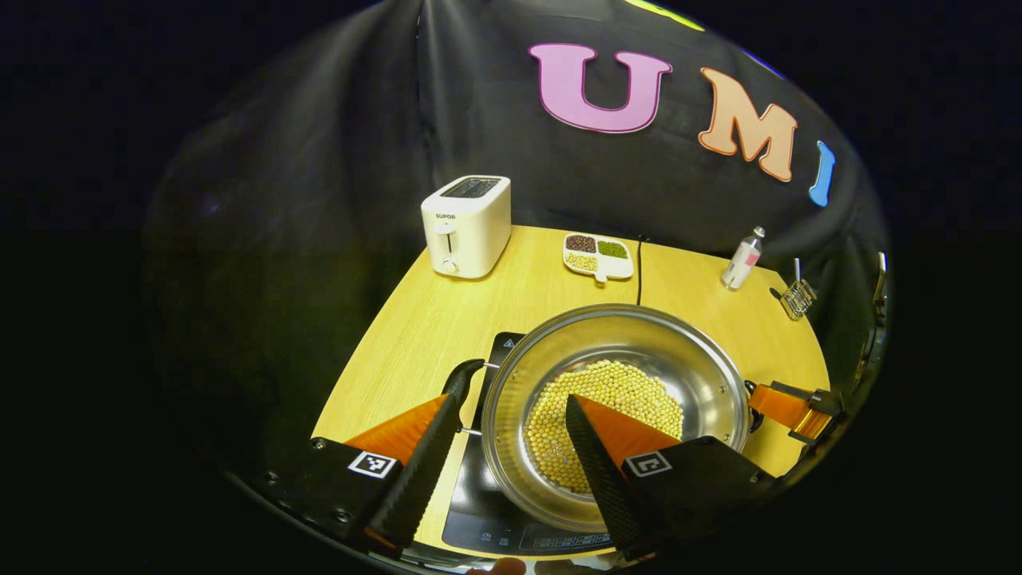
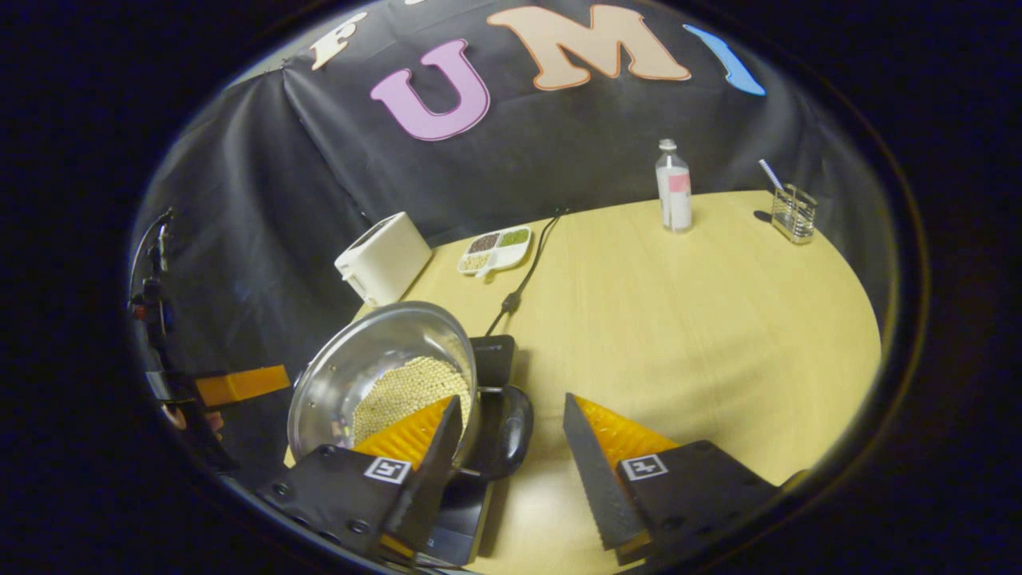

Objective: First push the handle of the pot to place it horizontally, then grasp the pot with both hands and set it on the induction cooktop.

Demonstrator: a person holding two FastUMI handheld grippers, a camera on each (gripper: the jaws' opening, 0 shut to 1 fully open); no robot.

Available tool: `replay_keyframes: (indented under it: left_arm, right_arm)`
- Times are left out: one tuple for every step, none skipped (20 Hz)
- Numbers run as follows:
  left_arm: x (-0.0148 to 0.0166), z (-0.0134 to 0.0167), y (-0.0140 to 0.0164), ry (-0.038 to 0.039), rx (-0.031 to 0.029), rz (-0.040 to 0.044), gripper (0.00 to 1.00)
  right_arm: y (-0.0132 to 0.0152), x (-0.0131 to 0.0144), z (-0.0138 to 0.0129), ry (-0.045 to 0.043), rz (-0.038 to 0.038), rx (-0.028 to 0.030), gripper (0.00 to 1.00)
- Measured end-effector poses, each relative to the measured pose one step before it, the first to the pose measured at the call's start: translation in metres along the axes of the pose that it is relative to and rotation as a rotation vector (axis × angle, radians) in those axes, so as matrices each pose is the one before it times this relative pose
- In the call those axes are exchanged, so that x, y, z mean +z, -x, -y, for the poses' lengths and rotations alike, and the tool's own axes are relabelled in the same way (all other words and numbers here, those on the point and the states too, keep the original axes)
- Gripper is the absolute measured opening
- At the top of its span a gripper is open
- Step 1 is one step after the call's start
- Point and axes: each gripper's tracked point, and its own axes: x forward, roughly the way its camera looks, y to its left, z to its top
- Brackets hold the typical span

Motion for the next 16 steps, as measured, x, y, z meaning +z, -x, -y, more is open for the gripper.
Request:
replay_keyframes:
  left_arm:
    - [0.00180,0.00330,0.00058,-0.00096,-0.00156,0.00574,0.89]
    - [0.00201,0.00447,-0.00041,-0.00113,-0.00518,0.00610,0.89]
    - [0.00131,0.00333,-0.00051,-0.00069,-0.00370,0.00555,0.89]
    - [0.00080,0.00387,0.00024,0.00072,-0.00130,-0.00081,0.89]
    - [0.00212,0.00443,0.00112,0.00264,-0.00554,0.00410,0.89]
    - [0.00106,0.00360,0.00154,0.00059,-0.00456,0.00578,0.89]
    - [0.00209,0.00306,0.00061,-0.00085,-0.00301,0.00748,0.89]
    - [0.00138,0.00449,0.00080,-0.00251,-0.00136,0.00478,0.89]
    - [0.00074,0.00278,0.00074,-0.00155,0.00080,0.00229,0.89]
    - [0.00128,0.00319,0.00198,-0.00158,-0.00021,0.00411,0.89]
    - [0.00141,0.00421,0.00052,0.00055,-0.00128,0.00553,0.89]
    - [-0.00139,0.00183,0.00478,0.00261,-0.00559,0.00438,0.89]
    - [-0.00088,0.00687,-0.00032,0.00167,-0.00651,0.00043,0.89]
    - [-0.00148,0.00517,-0.00015,-0.00053,-0.00154,-0.00097,0.89]
    - [-0.00022,0.00640,0.00028,-0.00094,-0.00093,-0.00194,0.89]
    - [-0.00051,0.00717,-0.00018,-0.00129,-0.00347,0.00051,0.89]
  right_arm:
    - [0.00412,0.00223,0.00179,0.00526,0.00853,-0.00222,0.86]
    - [0.00206,0.00062,0.00420,0.00773,0.00526,-0.01004,0.96]
    - [-0.00078,0.00024,0.00143,0.00704,0.00189,-0.00326,1.00]
    - [0.00184,0.00085,0.00072,0.00292,0.00342,-0.00068,1.00]
    - [0.00096,0.00288,0.00106,0.00332,0.00779,0.00072,1.00]
    - [0.00195,0.00119,0.00168,0.00657,0.00359,-0.00055,1.00]
    - [0.00172,0.00191,0.00201,0.00848,0.00597,-0.00090,1.00]
    - [0.00089,0.00106,0.00230,0.00803,0.00262,-0.00383,1.00]
    - [0.00114,0.00070,0.00133,0.00338,0.00324,-0.00013,1.00]
    - [0.00085,0.00081,0.00077,0.00284,0.00296,0.00187,1.00]
    - [0.00042,0.00197,0.00256,0.00307,0.00456,-0.00159,1.00]
    - [0.00192,0.00063,0.00378,0.00348,0.00214,-0.00165,1.00]
    - [0.00121,0.00091,0.00371,0.00484,0.00095,-0.00377,1.00]
    - [0.00042,-0.00001,0.00419,0.00651,0.00158,-0.00501,1.00]
    - [0.00125,0.00150,0.00445,0.00719,0.00319,-0.00446,1.00]
    - [0.00166,0.00094,0.00460,0.00451,0.00410,-0.00429,1.00]
